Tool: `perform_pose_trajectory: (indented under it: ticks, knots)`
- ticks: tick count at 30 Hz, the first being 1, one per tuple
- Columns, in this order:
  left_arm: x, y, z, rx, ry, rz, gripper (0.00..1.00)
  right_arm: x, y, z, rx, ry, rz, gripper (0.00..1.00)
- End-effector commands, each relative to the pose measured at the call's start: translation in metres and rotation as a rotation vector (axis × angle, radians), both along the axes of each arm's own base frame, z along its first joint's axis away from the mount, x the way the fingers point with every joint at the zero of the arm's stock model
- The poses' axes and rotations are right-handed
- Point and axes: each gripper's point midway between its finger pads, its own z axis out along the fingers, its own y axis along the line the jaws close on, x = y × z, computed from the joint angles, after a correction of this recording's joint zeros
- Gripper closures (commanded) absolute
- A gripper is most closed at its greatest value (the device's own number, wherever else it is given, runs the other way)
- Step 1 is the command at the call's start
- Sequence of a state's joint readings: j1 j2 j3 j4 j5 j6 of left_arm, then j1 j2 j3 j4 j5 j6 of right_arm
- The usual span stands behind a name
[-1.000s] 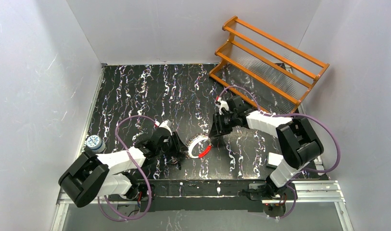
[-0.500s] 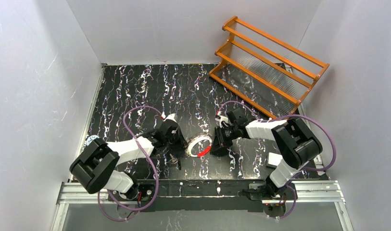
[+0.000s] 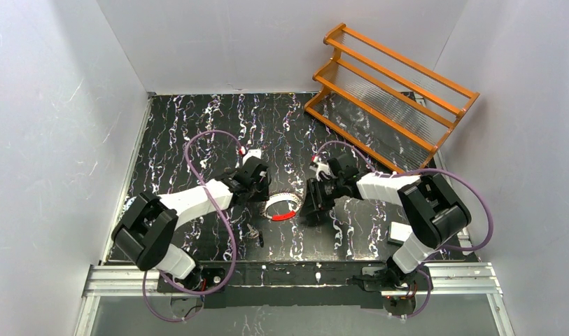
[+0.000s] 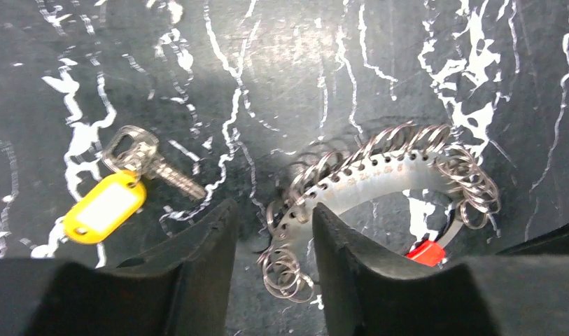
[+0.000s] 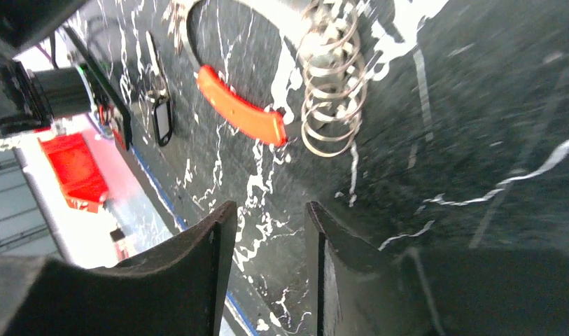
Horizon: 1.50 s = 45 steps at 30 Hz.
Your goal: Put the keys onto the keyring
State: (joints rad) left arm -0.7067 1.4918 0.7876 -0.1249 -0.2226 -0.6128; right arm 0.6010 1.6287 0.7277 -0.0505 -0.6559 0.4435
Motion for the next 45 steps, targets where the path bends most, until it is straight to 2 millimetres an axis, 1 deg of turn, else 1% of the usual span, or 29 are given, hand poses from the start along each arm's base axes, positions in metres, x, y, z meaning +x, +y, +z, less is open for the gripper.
perform_pose_trajectory:
  ticks: [1, 3, 4, 6, 9, 12, 15, 16, 18, 20, 21, 22, 23, 24, 27, 28, 30, 31, 33, 36, 40, 41, 42, 43, 45]
  knots:
    - [-0.004, 0.026, 0.020, 0.073, -0.047, 0.020, 0.52, 0.039, -0.005, 0.019, 0.006, -0.108, -0.044, 0.50]
    - [-0.010, 0.027, 0.026, 0.032, -0.063, 0.028, 0.49, 0.051, -0.009, 0.018, -0.002, -0.114, -0.065, 0.50]
    - [-0.015, 0.028, 0.025, 0.011, -0.062, 0.032, 0.49, 0.057, -0.011, 0.017, -0.010, -0.118, -0.078, 0.50]
    - [-0.023, 0.027, 0.030, -0.053, -0.077, 0.035, 0.46, 0.069, -0.010, 0.016, -0.018, -0.130, -0.089, 0.50]
    - [-0.036, 0.023, 0.032, -0.166, -0.088, 0.041, 0.45, 0.079, -0.003, 0.011, -0.009, -0.118, -0.094, 0.50]
    - [-0.049, 0.016, 0.034, -0.284, -0.097, 0.035, 0.38, 0.080, 0.005, 0.005, 0.018, -0.069, -0.083, 0.53]
    - [-0.060, 0.012, 0.033, -0.380, -0.083, 0.043, 0.37, 0.067, 0.008, -0.006, 0.024, -0.016, -0.059, 0.58]
    - [-0.062, 0.010, 0.033, -0.412, -0.080, 0.048, 0.37, 0.060, 0.009, -0.010, 0.024, 0.006, -0.046, 0.59]
    - [-0.070, 0.010, 0.027, -0.453, -0.053, 0.076, 0.37, 0.044, 0.010, -0.018, 0.019, 0.046, -0.026, 0.64]
    - [-0.073, 0.010, 0.024, -0.490, -0.036, 0.109, 0.38, 0.026, 0.014, -0.024, 0.017, 0.084, -0.001, 0.71]
    - [-0.074, 0.011, 0.023, -0.507, -0.029, 0.127, 0.38, 0.014, 0.016, -0.028, 0.007, 0.112, 0.011, 0.77]
    - [-0.075, 0.011, 0.022, -0.516, -0.021, 0.141, 0.39, 0.008, 0.019, -0.028, 0.015, 0.121, 0.021, 0.84]
    - [-0.075, 0.012, 0.020, -0.517, -0.012, 0.157, 0.39, 0.001, 0.022, -0.026, 0.021, 0.136, 0.024, 0.89]
    - [-0.075, 0.014, 0.018, -0.508, -0.001, 0.175, 0.40, -0.006, 0.023, -0.025, 0.027, 0.152, 0.025, 0.91]
    - [-0.078, 0.022, 0.011, -0.443, 0.055, 0.200, 0.41, -0.028, 0.029, -0.014, 0.059, 0.205, 0.036, 0.90]
    - [-0.078, 0.025, 0.010, -0.420, 0.069, 0.204, 0.41, -0.033, 0.031, -0.011, 0.060, 0.215, 0.043, 0.88]
    - [-0.076, 0.029, 0.011, -0.381, 0.085, 0.203, 0.41, -0.037, 0.033, -0.001, 0.070, 0.213, 0.049, 0.80]
    - [-0.074, 0.030, 0.013, -0.367, 0.091, 0.200, 0.42, -0.035, 0.033, 0.005, 0.073, 0.203, 0.045, 0.74]
    - [-0.067, 0.032, 0.020, -0.344, 0.093, 0.191, 0.42, -0.025, 0.031, 0.013, 0.051, 0.149, 0.026, 0.63]
    - [-0.062, 0.037, 0.021, -0.319, 0.114, 0.190, 0.42, 0.000, 0.026, 0.023, 0.027, 0.083, -0.014, 0.53]
    - [-0.064, 0.032, 0.014, -0.373, 0.179, 0.184, 0.43, 0.037, 0.017, 0.026, 0.010, 0.049, -0.060, 0.50]
    - [-0.066, 0.030, 0.012, -0.390, 0.193, 0.187, 0.43, 0.045, 0.016, 0.021, -0.016, 0.036, -0.063, 0.50]
    - [-0.066, 0.029, 0.008, -0.408, 0.206, 0.195, 0.43, 0.052, 0.017, 0.022, -0.027, 0.017, -0.059, 0.49]
    - [-0.066, 0.026, 0.006, -0.432, 0.212, 0.199, 0.44, 0.056, 0.017, 0.016, -0.044, 0.013, -0.057, 0.48]
    - [-0.069, 0.020, 0.000, -0.484, 0.243, 0.202, 0.44, 0.062, 0.023, 0.011, -0.035, 0.022, -0.043, 0.48]
